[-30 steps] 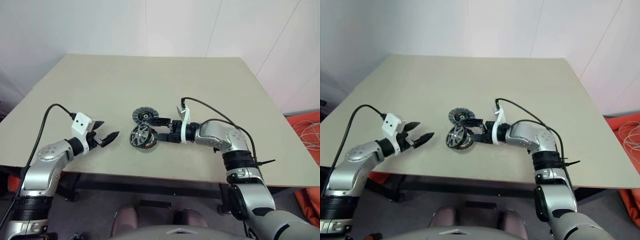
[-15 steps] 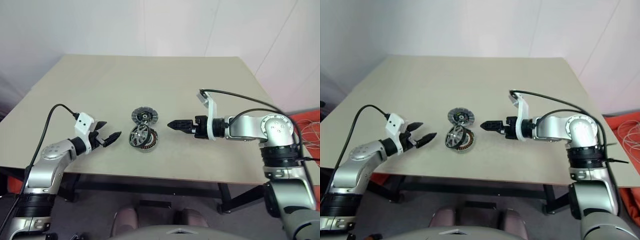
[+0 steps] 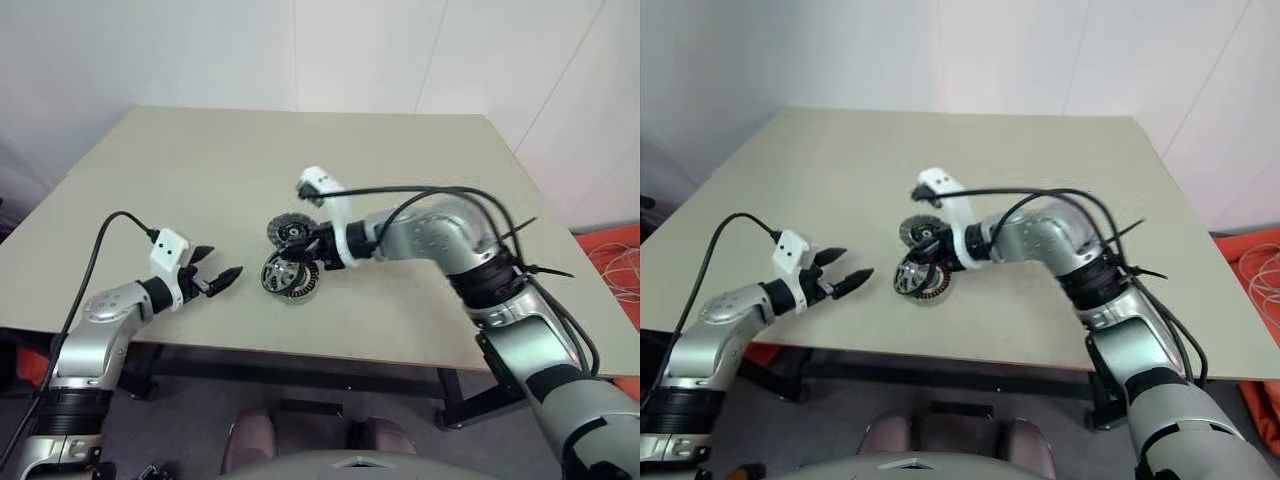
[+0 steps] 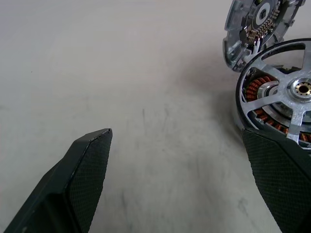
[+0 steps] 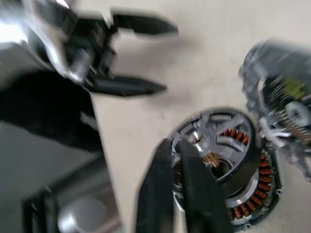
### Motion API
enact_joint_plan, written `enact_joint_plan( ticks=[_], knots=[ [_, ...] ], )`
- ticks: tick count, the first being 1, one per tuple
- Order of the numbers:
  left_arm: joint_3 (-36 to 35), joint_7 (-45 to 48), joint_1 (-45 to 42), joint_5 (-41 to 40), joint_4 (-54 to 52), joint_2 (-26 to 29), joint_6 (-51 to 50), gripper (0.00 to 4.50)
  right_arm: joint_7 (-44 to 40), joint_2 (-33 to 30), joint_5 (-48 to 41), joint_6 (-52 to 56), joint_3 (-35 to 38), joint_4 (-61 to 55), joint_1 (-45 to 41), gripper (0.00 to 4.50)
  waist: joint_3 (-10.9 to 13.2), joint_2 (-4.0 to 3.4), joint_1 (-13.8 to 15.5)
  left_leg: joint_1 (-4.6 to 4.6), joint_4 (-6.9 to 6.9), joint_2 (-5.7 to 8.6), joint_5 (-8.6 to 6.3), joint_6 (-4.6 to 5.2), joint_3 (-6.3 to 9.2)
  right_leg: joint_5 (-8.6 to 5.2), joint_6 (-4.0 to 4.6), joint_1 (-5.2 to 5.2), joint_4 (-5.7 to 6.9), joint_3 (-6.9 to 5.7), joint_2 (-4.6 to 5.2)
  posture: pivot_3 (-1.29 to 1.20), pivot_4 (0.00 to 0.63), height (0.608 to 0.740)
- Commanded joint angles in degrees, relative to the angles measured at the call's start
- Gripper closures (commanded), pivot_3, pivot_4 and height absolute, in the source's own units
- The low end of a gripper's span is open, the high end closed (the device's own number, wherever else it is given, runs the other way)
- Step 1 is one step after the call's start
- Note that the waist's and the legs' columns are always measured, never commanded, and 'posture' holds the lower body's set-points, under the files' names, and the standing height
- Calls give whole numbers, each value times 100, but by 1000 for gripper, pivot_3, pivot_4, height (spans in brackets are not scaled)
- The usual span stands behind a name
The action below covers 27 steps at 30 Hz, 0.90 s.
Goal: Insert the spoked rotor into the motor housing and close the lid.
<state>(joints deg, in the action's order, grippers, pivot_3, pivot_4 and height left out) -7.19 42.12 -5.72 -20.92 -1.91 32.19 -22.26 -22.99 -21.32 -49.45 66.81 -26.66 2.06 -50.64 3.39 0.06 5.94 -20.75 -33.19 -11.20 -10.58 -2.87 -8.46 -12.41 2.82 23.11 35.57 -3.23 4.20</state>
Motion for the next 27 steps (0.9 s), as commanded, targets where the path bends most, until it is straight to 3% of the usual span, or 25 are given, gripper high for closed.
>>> enact_joint_plan(
  ticks=[1,11,27],
  knots=[
    [-185,-52,52,-38,-303,53,95,0,-484,205,742,-510,-166,158,-239,4474,0,1,-19,1,0,-1,0,0,0,0,0,0,1,0,0,0,0,740],
    [-180,-110,67,-65,-374,31,55,0,-1233,216,2117,-880,-514,300,-87,4474,0,1,-28,18,-3,-7,0,0,-1,2,4,-8,13,1,-2,0,0,740],
    [-210,320,112,-332,-552,-7,223,0,-1730,-185,2730,-605,-354,-87,441,4474,0,1,-33,72,-2,-8,0,1,-7,-11,-16,-53,14,7,-2,0,0,740]
  ],
)
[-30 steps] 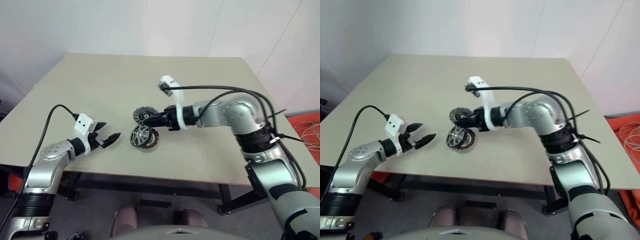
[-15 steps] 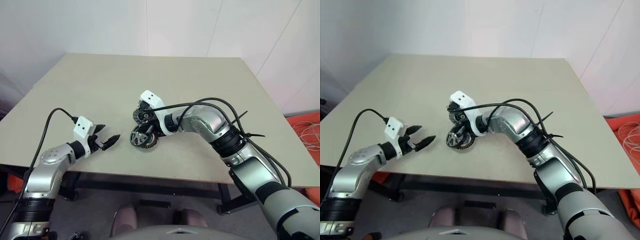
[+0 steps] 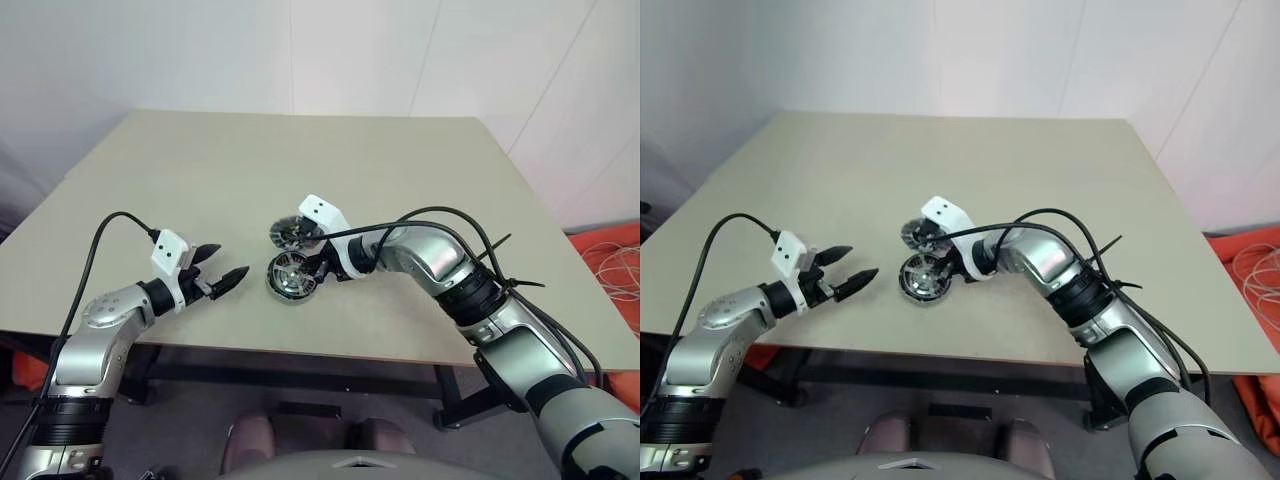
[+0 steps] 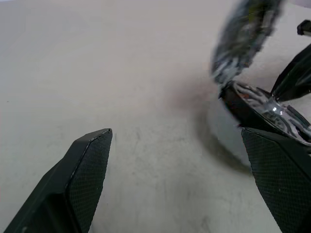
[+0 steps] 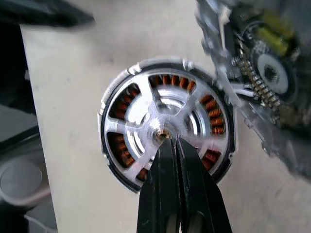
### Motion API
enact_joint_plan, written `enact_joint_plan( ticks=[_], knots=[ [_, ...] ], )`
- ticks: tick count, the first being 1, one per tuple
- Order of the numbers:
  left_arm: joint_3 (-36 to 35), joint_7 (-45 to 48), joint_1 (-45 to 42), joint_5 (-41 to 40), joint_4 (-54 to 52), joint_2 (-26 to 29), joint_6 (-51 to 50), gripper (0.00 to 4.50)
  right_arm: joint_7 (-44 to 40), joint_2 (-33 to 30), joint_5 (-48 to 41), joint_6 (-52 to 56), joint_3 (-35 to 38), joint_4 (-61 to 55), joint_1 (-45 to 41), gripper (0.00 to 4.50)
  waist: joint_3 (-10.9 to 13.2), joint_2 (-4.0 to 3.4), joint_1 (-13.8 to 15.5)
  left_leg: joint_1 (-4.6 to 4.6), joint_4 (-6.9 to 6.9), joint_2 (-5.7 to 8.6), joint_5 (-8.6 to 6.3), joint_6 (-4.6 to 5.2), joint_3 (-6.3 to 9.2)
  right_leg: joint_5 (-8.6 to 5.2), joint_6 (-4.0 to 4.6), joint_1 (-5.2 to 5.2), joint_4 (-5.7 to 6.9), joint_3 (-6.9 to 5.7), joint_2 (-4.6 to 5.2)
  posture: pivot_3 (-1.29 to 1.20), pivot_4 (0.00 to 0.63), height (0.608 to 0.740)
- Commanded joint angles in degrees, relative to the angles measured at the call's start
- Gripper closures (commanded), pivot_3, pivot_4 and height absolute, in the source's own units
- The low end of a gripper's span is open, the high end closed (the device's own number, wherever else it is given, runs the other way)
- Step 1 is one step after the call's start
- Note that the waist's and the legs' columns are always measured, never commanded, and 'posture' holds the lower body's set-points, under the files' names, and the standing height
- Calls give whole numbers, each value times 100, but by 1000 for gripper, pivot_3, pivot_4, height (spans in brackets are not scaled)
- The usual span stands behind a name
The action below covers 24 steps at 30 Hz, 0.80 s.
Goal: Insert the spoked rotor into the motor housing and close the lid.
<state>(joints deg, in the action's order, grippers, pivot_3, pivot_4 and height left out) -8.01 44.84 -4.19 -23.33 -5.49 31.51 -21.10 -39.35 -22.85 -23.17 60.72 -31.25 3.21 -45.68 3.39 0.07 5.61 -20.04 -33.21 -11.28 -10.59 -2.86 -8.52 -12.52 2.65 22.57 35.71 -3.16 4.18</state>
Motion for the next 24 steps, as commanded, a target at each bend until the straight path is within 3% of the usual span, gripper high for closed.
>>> enact_joint_plan(
  ticks=[1,13,24],
  knots=[
    [-133,52,-38,-91,-198,64,105,0,-107,-21,129,10,128,-202,-53,4474,0,0,-5,-1,0,0,0,0,0,4,6,1,0,0,0,0,0,740],
    [-127,56,-39,-111,-230,59,54,0,-213,256,97,3,500,-302,-119,4474,0,0,-10,1,1,-3,0,0,-1,13,22,2,1,0,-2,0,0,740],
    [-158,106,33,-168,-289,53,65,0,-422,729,538,-1958,719,228,340,4474,0,1,-17,0,1,-5,0,1,-2,13,23,3,0,0,-2,0,0,740]
  ],
)
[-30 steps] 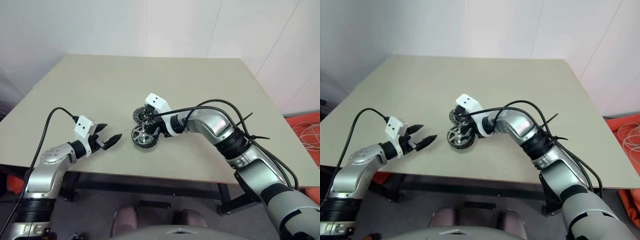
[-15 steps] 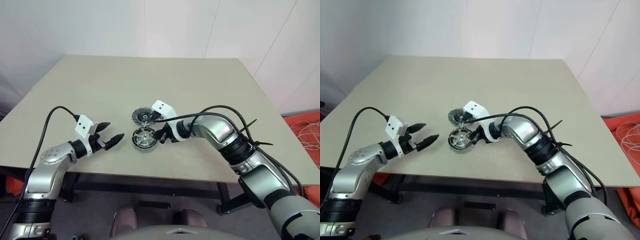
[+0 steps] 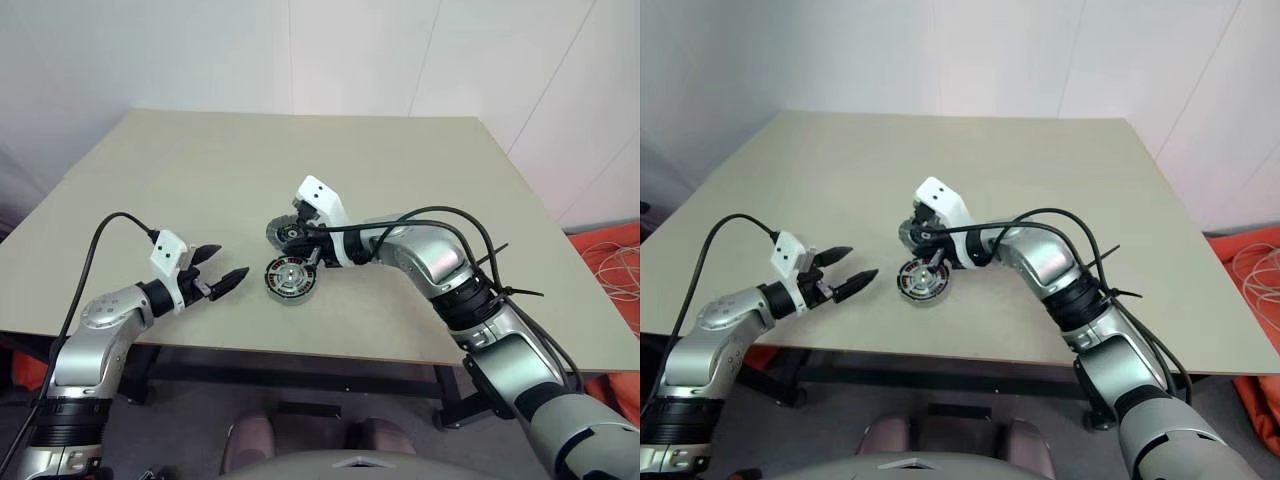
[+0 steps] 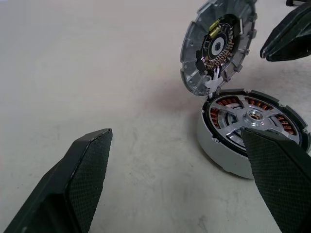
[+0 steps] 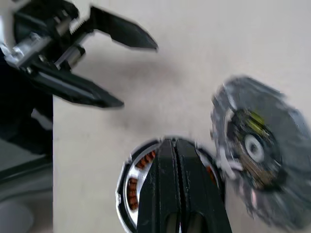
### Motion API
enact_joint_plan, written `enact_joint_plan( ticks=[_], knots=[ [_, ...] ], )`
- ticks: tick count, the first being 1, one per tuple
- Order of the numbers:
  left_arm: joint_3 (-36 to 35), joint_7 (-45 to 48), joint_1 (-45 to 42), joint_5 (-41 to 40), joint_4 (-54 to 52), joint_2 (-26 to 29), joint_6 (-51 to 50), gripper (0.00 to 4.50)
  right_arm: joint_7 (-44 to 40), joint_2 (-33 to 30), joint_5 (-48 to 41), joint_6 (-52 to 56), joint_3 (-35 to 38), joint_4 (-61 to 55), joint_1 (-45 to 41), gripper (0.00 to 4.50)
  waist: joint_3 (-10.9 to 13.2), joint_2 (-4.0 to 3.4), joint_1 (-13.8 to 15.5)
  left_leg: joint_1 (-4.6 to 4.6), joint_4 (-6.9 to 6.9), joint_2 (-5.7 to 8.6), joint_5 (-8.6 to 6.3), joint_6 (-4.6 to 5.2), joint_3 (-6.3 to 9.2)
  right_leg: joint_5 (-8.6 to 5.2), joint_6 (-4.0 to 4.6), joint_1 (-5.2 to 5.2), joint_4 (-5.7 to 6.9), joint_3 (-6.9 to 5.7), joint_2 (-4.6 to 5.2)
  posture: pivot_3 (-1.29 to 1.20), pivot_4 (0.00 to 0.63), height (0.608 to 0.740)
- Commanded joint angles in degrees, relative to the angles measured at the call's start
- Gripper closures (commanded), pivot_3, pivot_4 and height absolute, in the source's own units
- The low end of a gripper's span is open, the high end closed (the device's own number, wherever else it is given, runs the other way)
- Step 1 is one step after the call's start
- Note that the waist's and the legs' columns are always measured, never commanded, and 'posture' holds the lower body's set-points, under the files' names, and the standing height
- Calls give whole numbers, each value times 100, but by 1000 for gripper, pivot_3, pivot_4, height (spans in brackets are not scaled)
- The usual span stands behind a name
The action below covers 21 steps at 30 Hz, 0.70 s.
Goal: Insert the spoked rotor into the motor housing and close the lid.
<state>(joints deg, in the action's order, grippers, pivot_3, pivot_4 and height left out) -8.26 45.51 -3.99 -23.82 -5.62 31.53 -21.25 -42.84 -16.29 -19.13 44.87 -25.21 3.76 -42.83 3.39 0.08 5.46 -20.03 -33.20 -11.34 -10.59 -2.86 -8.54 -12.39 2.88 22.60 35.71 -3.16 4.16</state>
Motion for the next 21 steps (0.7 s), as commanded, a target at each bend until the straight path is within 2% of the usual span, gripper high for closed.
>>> enact_joint_plan(
  ticks=[1,9,16,19,21],
  knots=[
    [-135,42,21,-117,-280,50,94,0,-94,99,170,-428,111,245,85,4474,0,0,-2,0,0,0,0,0,0,0,0,0,0,0,0,0,0,740],
    [-183,56,88,-114,-343,47,154,0,-376,-65,997,-486,-607,1041,427,4474,-3,-8,-9,4,0,1,-2,3,-2,0,1,-4,0,1,1,0,0,740],
    [-178,87,62,-120,-326,55,132,0,-624,-32,675,-333,4,620,325,4474,-3,-5,-4,50,0,0,-15,26,-1,-20,-27,-50,-3,2,1,0,0,740],
    [-169,104,42,-110,-298,63,143,0,-784,-261,624,-385,257,340,263,4474,-2,-5,2,47,-2,-1,-15,26,-1,-20,-26,-48,-2,2,1,0,0,740],
    [-161,117,28,-103,-278,67,149,0,-982,-604,848,-745,175,136,274,4474,-2,-5,8,40,-3,-1,-15,26,-1,-19,-25,-44,-1,1,1,0,0,740]
  ],
)
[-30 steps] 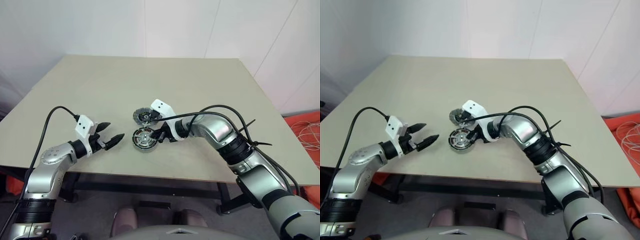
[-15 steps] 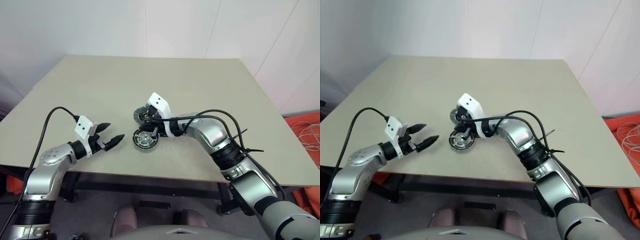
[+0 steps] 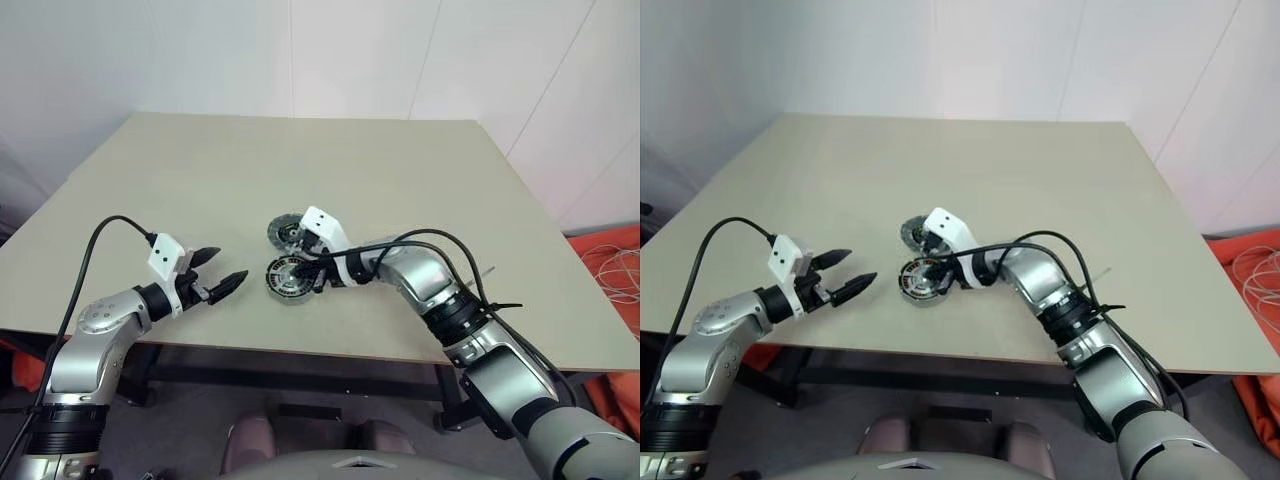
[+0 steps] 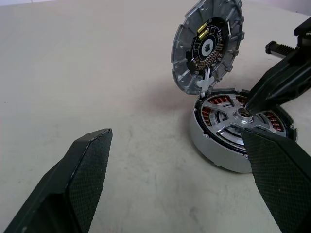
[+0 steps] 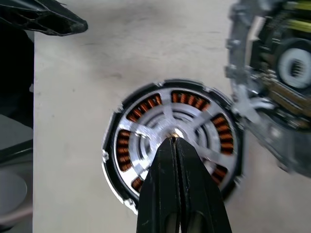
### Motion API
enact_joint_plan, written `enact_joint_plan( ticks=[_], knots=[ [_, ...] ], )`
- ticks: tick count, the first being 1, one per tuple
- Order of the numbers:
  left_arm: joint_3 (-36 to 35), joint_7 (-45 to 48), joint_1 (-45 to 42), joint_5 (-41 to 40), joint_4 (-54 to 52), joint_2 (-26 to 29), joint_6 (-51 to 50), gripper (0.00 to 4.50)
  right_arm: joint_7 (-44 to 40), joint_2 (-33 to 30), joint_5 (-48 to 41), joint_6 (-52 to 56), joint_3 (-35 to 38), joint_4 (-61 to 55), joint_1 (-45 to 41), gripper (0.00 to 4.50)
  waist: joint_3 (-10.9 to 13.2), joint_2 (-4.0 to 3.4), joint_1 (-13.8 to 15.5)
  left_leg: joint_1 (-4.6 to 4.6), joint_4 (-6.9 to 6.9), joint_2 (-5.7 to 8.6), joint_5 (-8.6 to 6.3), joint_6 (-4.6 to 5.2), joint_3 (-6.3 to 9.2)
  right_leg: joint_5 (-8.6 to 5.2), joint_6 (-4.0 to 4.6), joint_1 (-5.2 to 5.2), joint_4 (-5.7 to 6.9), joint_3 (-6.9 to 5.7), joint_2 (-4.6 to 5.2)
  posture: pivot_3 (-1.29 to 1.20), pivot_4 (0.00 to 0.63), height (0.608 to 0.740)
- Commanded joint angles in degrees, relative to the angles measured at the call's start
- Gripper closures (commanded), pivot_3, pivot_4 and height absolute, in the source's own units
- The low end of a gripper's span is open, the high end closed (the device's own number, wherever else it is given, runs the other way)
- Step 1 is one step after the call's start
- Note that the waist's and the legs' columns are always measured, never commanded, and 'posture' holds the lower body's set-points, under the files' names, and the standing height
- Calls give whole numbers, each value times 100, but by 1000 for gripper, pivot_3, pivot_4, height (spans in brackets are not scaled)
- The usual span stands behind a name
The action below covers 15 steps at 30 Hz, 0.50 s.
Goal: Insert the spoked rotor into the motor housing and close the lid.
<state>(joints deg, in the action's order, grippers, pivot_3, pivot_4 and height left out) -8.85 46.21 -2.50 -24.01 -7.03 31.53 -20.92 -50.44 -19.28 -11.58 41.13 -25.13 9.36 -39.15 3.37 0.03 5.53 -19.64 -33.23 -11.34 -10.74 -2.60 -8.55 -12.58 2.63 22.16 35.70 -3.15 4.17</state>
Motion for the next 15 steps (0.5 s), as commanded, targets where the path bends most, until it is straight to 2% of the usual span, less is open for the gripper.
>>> enact_joint_plan(
  ticks=[1,4,7,11,15],
  knots=[
    [-98,56,-129,-81,-126,68,119,0,-358,-448,157,-585,125,-495,-69,4474,0,1,2,-1,0,0,0,0,0,0,0,-1,0,0,0,0,0,740],
    [-71,83,-187,-59,-58,72,137,0,-985,-1028,546,-1400,-265,-595,-75,4474,0,1,-2,-4,2,-2,-2,4,-1,7,12,5,-1,0,-1,0,0,740],
    [-44,119,-255,-33,13,70,163,0,-1714,-1430,698,-1849,-545,-703,-167,3867,0,1,-3,-14,1,-3,-6,10,-2,15,28,13,-2,-1,-2,0,0,740],
    [-35,148,-311,-22,49,71,174,0,-2496,-1669,1036,-2846,-812,-574,-492,2566,0,0,-33,-26,-3,-6,-8,14,-6,16,30,18,0,0,-3,0,0,740],
    [-57,154,-273,-30,21,81,173,0,-2908,-1583,1585,-4142,-1084,44,-1009,1221,0,0,-29,-23,-12,-7,-8,15,-6,18,32,22,4,-1,-3,0,0,740]
  ],
)
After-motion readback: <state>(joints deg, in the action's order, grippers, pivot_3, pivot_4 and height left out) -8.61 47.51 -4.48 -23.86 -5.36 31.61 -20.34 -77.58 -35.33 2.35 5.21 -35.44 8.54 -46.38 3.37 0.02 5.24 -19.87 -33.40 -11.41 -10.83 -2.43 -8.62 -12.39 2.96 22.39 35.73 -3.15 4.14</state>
